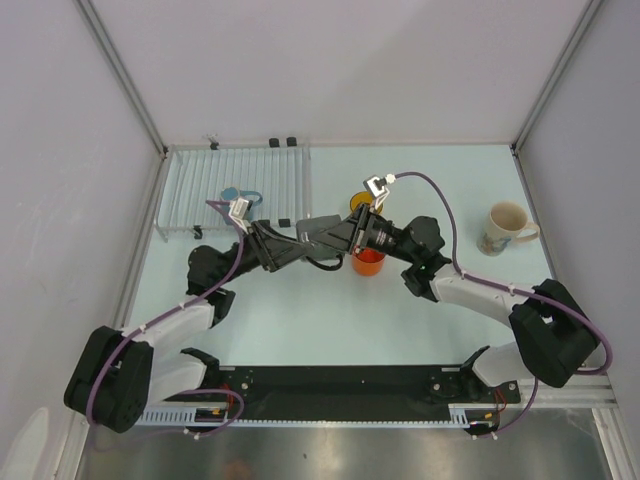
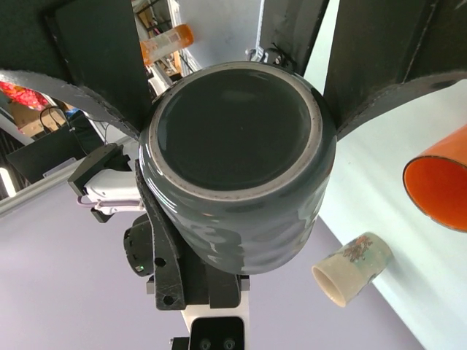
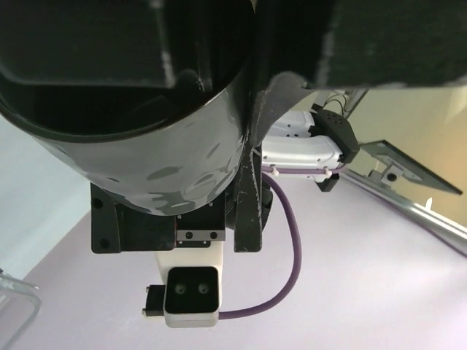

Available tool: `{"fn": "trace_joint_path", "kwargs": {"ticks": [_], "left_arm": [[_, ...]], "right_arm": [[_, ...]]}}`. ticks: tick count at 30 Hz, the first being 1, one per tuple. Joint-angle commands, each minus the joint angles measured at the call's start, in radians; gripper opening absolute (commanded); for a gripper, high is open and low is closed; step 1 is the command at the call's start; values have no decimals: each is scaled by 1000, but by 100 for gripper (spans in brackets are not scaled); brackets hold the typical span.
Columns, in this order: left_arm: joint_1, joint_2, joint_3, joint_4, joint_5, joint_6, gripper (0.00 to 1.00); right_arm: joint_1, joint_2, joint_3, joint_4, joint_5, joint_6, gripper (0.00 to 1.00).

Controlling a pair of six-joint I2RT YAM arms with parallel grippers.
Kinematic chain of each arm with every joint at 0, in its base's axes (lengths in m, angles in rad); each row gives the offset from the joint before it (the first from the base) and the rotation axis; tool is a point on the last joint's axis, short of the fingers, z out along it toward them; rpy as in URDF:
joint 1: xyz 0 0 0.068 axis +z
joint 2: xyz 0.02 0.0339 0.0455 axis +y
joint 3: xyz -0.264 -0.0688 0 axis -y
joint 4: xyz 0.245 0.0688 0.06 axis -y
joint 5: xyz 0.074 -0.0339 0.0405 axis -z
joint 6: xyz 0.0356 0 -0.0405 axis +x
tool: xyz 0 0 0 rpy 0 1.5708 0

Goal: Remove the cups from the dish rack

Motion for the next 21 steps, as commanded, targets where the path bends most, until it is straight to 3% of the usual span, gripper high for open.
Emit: {"fn": "trace_joint_path", "kwargs": {"ticks": [1, 7, 8, 9, 10, 13, 15, 18, 21], "left_arm": [[-49, -2, 4, 83, 20, 24, 0], [-49, -28, 24, -15, 17, 75, 1], [-49, -40, 27, -47, 14, 84, 6], [-49, -46, 40, -67, 13, 107, 14], [-49, -54, 49, -93, 11, 121, 41], [-49, -88, 109, -262, -10, 205, 87], [-47, -105, 165, -418, -33, 272, 100], [-47, -111, 213, -535, -81, 315, 100], [-44, -106, 244, -621, -151, 322, 100]], "right_arm": [[19, 30, 54, 105, -3, 0, 3], [16, -11, 34, 84, 13, -14, 0], [15, -24, 25, 51, 21, -23, 0], [7, -36, 23, 27, 29, -31, 0], [1, -51, 19, 3, 39, -40, 0], [-53, -128, -1, -60, 41, -54, 0], [-115, -209, 3, -140, 38, -74, 0], [-163, -321, 69, -365, 52, -182, 0], [-165, -398, 226, -768, 192, -394, 0]]}}
